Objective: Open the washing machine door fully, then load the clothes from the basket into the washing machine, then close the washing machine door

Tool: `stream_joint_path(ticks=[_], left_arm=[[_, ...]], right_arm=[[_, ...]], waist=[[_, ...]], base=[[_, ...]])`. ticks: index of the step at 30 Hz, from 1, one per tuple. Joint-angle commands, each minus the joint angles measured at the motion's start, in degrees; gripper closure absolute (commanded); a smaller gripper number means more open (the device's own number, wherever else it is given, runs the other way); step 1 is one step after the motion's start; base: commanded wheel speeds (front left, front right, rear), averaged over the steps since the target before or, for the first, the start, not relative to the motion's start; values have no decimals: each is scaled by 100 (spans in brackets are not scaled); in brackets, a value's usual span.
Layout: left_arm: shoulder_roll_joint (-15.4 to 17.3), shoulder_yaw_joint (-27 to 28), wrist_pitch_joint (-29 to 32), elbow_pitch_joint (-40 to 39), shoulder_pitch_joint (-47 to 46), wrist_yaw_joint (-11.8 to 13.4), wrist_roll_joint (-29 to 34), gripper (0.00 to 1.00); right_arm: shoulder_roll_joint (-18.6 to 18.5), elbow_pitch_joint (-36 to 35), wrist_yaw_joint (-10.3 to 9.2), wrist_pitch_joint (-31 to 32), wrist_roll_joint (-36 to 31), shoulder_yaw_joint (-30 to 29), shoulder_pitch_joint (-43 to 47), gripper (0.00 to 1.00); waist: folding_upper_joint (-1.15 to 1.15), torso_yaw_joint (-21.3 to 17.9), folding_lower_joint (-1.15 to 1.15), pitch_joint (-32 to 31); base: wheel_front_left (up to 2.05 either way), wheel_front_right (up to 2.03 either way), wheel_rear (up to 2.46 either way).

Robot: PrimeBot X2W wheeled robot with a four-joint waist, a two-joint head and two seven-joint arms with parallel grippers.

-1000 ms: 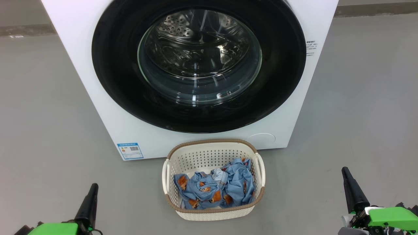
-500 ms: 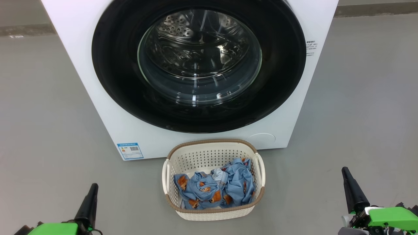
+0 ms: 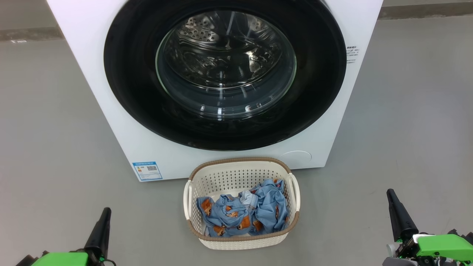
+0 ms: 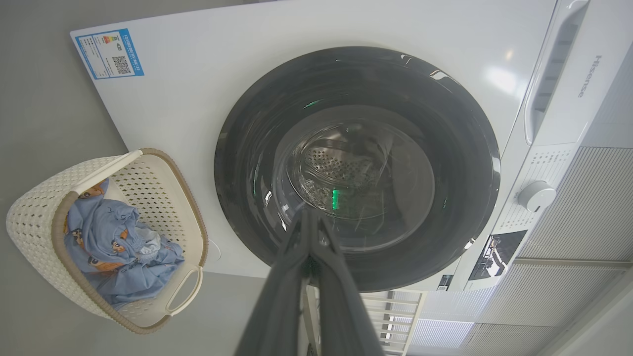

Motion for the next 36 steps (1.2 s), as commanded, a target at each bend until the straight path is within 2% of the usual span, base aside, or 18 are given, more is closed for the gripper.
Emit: stream_joint_path(ticks=[1, 36], left_arm=[[69, 203, 27, -108, -247, -17, 80, 100], [64, 211, 34, -108, -248, -17, 86, 100]], right_arm=[[-22, -142, 10, 47, -26, 126, -236, 100], [-21, -142, 10, 48, -27, 124, -237, 100]], waist=[[0, 0, 0, 0], [0, 0, 0, 0]], base=[[0, 0, 0], [0, 0, 0]])
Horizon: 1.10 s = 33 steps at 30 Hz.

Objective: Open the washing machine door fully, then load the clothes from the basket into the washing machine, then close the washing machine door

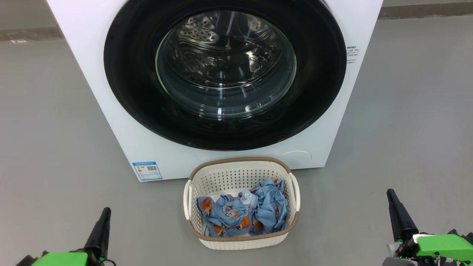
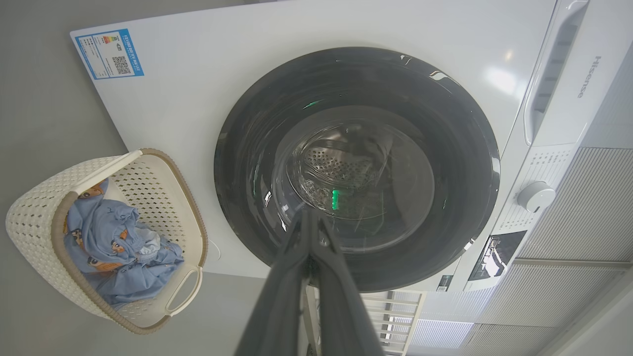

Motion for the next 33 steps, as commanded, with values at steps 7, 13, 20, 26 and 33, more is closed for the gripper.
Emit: stream_joint_path(ticks=[7, 13, 20, 26, 33], left_arm=[[68, 204, 34, -108, -246, -17, 87, 100], [68, 204, 34, -108, -246, -17, 88, 100], [67, 205, 35, -108, -246, -17, 89, 100], [67, 206, 36, -108, -247, -17, 89, 100], [66, 207, 36, -108, -247, -17, 90, 100]], right_arm=[[-23, -142, 10, 49, -28, 127, -236, 100], [-23, -142, 10, 49, -28, 127, -236, 100], [-22, -142, 10, 49, -28, 127, -236, 100], [-22, -142, 10, 49, -28, 127, -236, 100], [-22, -142, 10, 49, -28, 126, -236, 100]], waist=[[0, 0, 0, 0], [0, 0, 0, 0], [0, 0, 0, 0], [0, 0, 0, 0], [0, 0, 0, 0]], base=[[0, 0, 0], [0, 0, 0], [0, 0, 0], [0, 0, 0], [0, 0, 0]])
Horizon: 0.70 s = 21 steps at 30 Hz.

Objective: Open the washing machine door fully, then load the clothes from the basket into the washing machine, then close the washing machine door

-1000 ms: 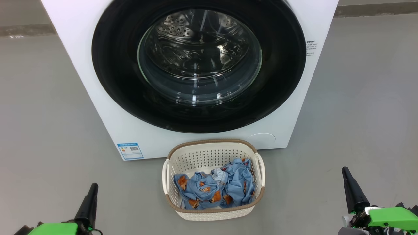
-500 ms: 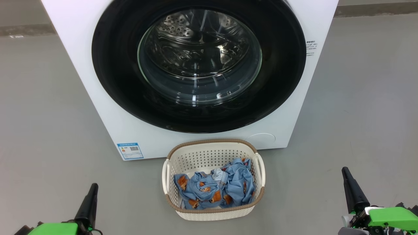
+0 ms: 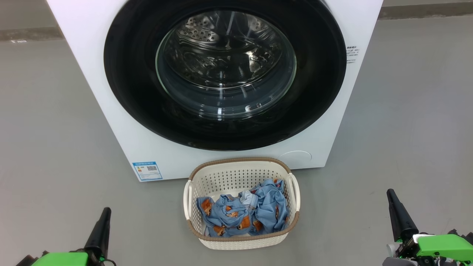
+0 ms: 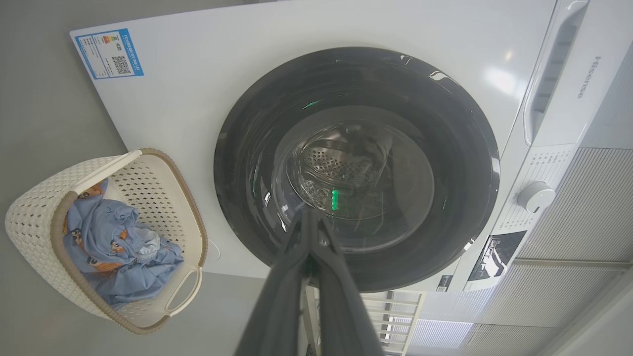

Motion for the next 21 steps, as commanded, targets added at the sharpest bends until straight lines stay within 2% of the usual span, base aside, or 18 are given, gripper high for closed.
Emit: stream_joint_path(ticks=[1, 21], left_arm=[[73, 204, 37, -108, -245, -17, 89, 100], [72, 206, 38, -108, -246, -17, 91, 100]], right_arm=[[-22, -142, 10, 49, -28, 126, -236, 100], [-22, -142, 10, 50, -29, 126, -236, 100]], waist=[[0, 0, 0, 0], [0, 0, 0, 0]], base=[[0, 0, 0], [0, 0, 0]])
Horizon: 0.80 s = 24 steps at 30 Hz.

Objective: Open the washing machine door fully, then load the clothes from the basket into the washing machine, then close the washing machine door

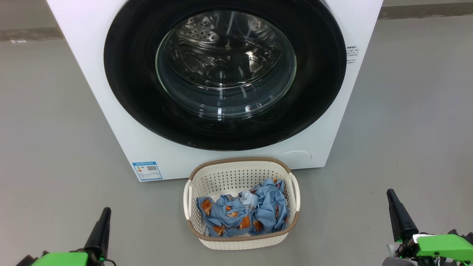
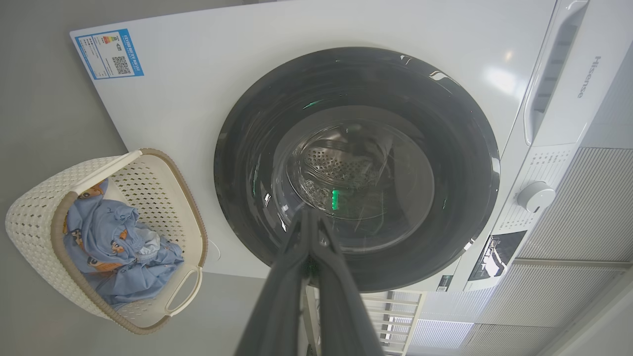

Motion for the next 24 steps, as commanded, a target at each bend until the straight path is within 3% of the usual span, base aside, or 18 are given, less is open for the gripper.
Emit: stream_joint_path(ticks=[1, 24], left_arm=[[73, 203, 38, -109, -245, -17, 87, 100], [72, 205, 39, -109, -245, -17, 88, 100]], right_arm=[[-23, -142, 10, 50, -29, 126, -236, 100], [-23, -142, 10, 50, -29, 126, -236, 100]], waist=[[0, 0, 0, 0], [0, 0, 0, 0]], base=[[0, 0, 0], [0, 0, 0]])
